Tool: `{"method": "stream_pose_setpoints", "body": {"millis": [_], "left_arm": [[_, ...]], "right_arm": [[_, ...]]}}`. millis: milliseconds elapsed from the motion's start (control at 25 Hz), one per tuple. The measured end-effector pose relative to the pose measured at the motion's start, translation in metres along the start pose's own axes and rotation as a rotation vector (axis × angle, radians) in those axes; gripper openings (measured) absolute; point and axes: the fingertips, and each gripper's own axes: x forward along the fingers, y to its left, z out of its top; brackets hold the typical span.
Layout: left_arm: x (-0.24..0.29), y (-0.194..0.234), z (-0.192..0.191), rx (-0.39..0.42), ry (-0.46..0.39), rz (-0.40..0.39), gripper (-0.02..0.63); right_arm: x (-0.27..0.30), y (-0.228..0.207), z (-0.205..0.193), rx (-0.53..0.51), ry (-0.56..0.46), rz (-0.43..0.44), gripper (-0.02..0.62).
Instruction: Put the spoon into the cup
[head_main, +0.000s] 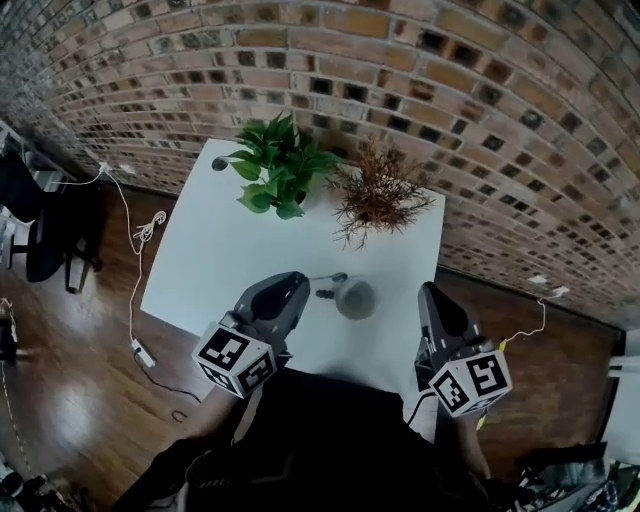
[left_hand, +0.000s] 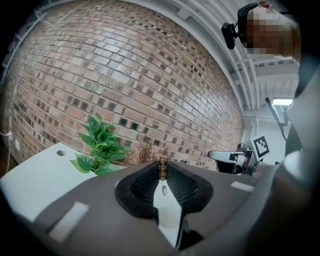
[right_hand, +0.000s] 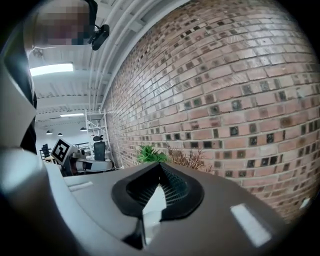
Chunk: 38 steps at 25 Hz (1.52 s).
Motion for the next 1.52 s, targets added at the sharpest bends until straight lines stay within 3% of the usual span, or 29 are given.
{"method": "stream_pose_setpoints", "body": {"millis": [400,640,880,1520], "left_arm": [[0.010,-0.071,-0.024,-0.016,-0.045,0.278,0.042],[0.006,-0.082,-0.037,-0.043,-0.064,0.351,0.041],[0.009,-0.074,-0.060,-0.044,-0.024,0.349,0.041],[0.031,-0.016,-0.135,-0.101,0.134,0.406,0.043]], "right_arm": [[-0.036,-0.068,-0.014,0.017,0.019,0.237,0.006],[-0.046,-0.065,-0.006,0.000,-0.001,0.298,0.006],[-0.051,-0.064,-0.008,0.056,-0.006,0.256,0.006],[-0.065,-0.047,-0.027,0.021,0.035,0.155,0.006]]}}
